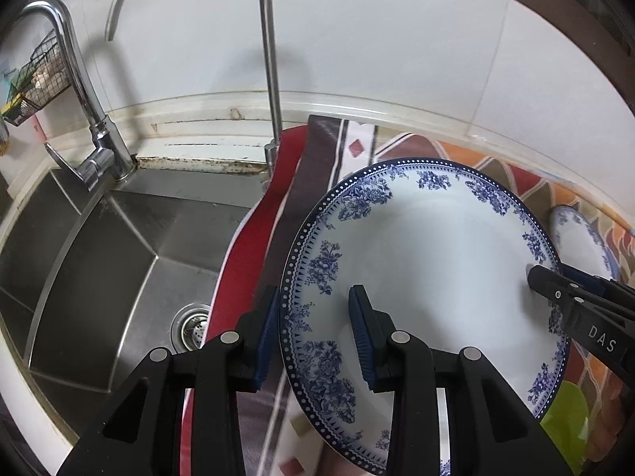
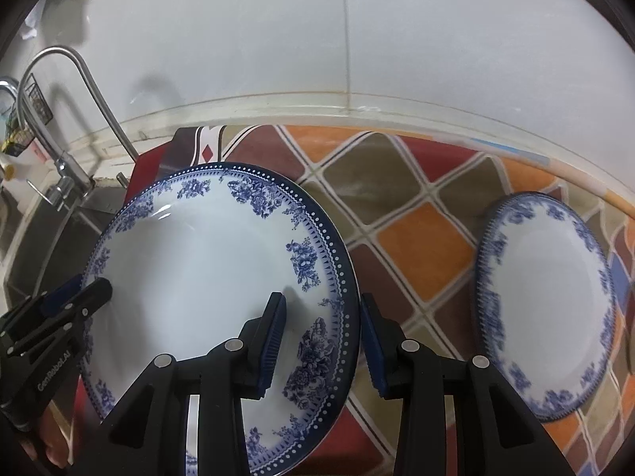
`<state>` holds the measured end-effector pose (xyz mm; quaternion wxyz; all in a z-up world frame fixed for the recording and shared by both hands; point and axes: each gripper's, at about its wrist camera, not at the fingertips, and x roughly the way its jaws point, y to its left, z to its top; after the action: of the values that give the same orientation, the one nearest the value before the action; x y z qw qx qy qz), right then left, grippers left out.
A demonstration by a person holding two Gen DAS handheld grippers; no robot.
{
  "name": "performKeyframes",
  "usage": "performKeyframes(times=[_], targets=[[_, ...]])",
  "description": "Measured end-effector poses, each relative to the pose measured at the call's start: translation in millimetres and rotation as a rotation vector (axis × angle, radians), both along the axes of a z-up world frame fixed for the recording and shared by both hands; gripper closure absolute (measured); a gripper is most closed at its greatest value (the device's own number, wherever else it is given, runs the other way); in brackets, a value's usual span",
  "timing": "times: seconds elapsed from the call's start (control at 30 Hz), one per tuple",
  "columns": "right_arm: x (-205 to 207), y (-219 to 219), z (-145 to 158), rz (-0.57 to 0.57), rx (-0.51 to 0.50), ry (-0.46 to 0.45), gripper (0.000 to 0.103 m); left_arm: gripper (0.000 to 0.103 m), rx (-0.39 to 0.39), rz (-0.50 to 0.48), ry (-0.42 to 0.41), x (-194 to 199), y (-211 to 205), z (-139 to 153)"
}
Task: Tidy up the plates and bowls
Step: 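Carry the blue-and-white plate with both grippers over the green plate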
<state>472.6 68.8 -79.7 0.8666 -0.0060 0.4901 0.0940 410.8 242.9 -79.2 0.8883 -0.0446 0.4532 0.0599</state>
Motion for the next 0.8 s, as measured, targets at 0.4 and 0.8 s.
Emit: performKeyframes(times=[0.4, 0.8], targets=[[-54.5, -42.5, 26.1, -0.041, -0.004, -0.039, 0.064, 0.068, 0.004, -0.056, -0.022, -48.5, -41.0, 17.3], [-108.0, -80.0, 35.6, -0.081, -0.003, -0.044, 0.064, 0.068, -0.008, -0.088, -0.010, -99.3, -77.6, 19.6]])
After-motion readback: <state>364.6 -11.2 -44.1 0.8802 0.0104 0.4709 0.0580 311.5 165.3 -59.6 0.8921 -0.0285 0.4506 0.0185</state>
